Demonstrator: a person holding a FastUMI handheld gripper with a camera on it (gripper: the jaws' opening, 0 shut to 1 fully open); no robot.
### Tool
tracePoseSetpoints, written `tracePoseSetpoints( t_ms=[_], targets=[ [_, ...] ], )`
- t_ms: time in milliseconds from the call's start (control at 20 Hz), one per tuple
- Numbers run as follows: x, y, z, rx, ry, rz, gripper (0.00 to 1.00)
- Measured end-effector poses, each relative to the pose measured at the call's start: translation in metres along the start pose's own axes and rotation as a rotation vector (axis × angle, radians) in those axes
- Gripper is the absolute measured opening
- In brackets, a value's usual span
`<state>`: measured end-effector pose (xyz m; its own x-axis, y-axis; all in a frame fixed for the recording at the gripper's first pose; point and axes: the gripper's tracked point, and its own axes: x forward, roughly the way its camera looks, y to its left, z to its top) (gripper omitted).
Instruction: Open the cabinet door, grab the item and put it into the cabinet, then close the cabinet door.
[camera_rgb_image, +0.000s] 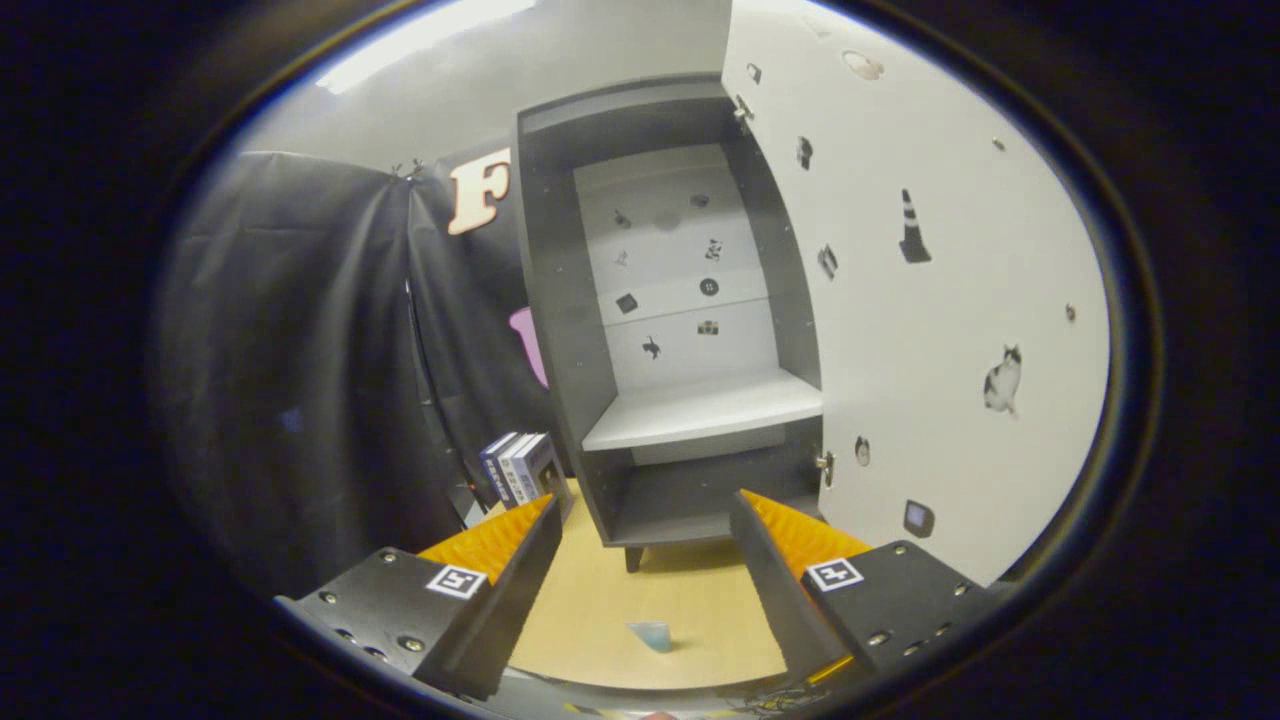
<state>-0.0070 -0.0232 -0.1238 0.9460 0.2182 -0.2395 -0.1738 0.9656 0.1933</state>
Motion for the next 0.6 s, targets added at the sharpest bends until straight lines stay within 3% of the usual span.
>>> tracePoseSetpoints(
  t_ms=[600],
  targets=[
    [0.088, 0.007, -0.179, 0.015, 0.29, 0.013, 1.0]
  ],
)
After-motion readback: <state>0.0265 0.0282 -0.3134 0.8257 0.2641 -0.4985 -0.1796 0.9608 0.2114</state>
